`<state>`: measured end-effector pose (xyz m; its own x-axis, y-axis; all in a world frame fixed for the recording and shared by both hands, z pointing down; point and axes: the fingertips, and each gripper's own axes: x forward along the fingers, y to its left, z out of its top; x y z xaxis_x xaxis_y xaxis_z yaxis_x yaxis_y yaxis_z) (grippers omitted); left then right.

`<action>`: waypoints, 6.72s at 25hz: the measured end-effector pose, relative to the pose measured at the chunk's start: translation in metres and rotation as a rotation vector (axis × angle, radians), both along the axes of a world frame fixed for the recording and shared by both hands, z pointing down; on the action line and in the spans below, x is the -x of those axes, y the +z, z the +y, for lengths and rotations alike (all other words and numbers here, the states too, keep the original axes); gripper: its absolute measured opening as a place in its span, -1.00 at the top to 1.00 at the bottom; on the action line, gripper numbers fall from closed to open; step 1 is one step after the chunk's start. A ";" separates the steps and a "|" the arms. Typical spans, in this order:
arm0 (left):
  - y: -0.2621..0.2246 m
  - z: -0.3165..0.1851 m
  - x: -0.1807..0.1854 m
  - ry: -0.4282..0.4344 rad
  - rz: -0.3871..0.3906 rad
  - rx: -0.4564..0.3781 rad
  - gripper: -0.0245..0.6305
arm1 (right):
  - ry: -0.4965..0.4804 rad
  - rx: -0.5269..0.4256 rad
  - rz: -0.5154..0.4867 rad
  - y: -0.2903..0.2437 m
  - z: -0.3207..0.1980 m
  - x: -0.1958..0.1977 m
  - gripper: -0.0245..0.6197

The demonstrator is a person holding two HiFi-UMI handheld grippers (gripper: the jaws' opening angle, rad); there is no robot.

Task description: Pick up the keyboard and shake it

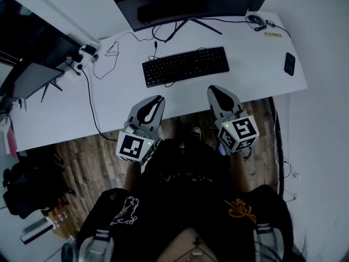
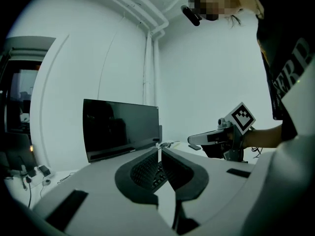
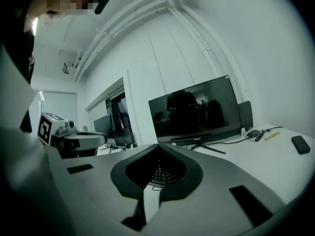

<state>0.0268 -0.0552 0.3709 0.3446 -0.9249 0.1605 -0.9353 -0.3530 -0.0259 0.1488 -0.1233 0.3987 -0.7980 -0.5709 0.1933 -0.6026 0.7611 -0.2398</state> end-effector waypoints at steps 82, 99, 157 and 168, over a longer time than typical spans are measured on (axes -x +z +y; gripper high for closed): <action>0.299 -0.193 0.191 -0.027 0.373 0.745 0.00 | 0.376 0.706 0.121 0.277 -0.227 -0.073 0.32; 0.176 -0.229 0.216 0.020 0.141 0.334 0.02 | 0.286 0.549 -0.056 0.216 -0.245 -0.046 0.33; 0.058 -0.176 0.199 -0.022 0.009 -0.015 0.16 | 0.155 0.476 -0.102 0.207 -0.214 -0.032 0.46; 0.139 -0.160 0.250 -0.168 0.174 0.152 0.16 | 0.104 0.553 0.033 0.244 -0.218 0.007 0.46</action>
<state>-0.2232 -0.2154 0.5100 0.2227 -0.9413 0.2535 -0.9668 -0.1798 0.1818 0.1414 -0.3409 0.6428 -0.7312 -0.4531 0.5099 -0.6819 0.4638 -0.5656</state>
